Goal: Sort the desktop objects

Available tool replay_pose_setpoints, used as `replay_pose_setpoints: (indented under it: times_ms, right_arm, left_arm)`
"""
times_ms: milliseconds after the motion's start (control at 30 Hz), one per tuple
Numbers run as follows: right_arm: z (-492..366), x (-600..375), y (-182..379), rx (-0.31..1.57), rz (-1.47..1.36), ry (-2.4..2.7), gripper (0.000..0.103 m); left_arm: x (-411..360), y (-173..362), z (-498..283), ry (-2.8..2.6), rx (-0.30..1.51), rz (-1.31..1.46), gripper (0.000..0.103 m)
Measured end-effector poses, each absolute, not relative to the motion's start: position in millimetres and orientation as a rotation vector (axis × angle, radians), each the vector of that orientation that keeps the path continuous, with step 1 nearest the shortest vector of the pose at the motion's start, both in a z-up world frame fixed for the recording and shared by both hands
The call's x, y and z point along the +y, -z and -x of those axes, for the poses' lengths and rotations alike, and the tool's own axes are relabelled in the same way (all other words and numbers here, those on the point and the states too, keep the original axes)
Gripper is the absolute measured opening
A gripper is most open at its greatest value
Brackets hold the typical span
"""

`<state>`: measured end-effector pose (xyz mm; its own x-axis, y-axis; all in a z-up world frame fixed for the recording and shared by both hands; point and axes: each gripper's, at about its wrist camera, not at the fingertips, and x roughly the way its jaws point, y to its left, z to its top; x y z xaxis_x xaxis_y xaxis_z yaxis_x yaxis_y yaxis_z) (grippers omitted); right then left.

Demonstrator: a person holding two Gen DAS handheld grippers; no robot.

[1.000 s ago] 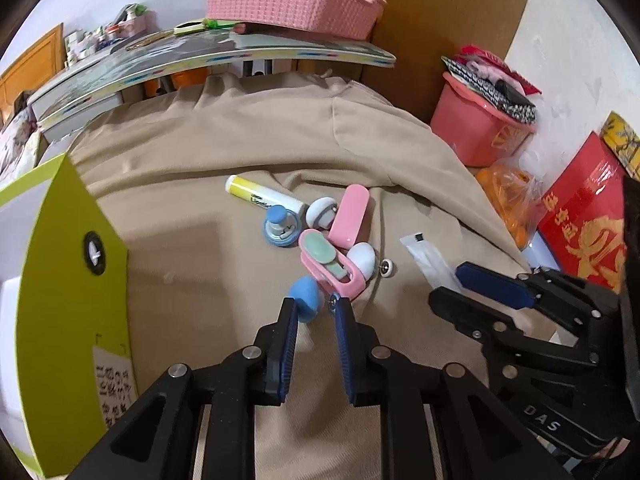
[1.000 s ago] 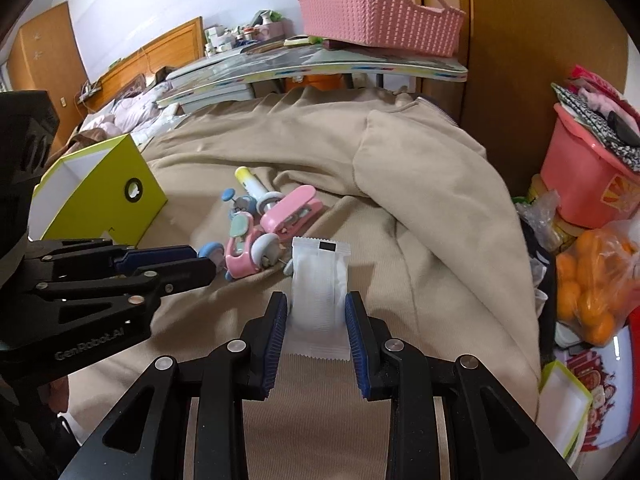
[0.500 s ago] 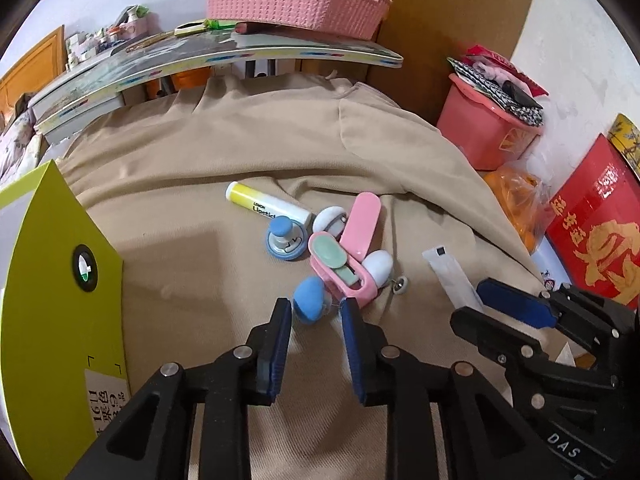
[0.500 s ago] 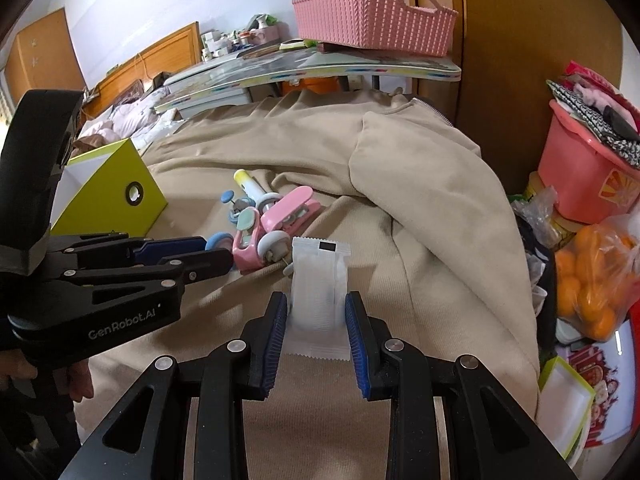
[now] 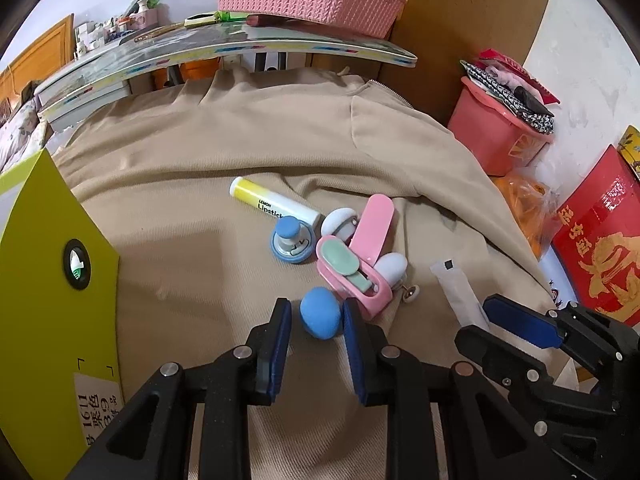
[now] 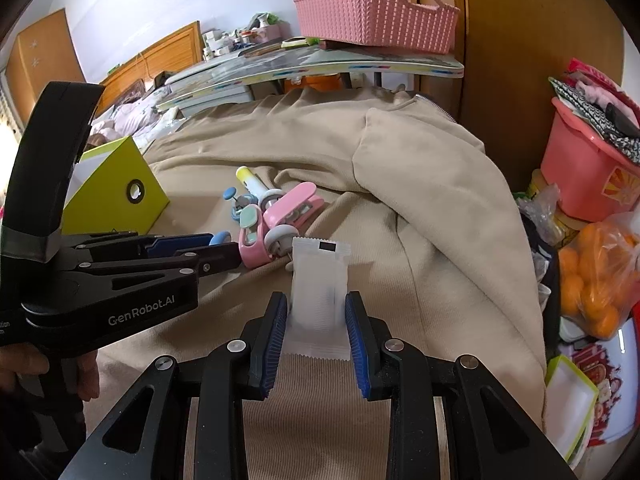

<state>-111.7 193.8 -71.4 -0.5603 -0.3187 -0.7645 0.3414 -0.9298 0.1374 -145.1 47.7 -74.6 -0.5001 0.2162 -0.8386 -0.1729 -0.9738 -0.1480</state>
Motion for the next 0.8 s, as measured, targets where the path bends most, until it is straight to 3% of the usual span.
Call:
replay_pose_setpoints:
  times_ms: [67,800]
  right_arm:
    - [111.5,193.4,72.1,0.038,-1.214,2.485,0.031]
    - [105.8,188.5,64.2,0.057,-1.184,2.492,0.031]
  left_arm:
    - [47.8,74.0,144.4,-2.544,-0.065,1.425,0.022]
    - [45.4,58.8,128.1,-2.578,-0.063,1.357,0.022]
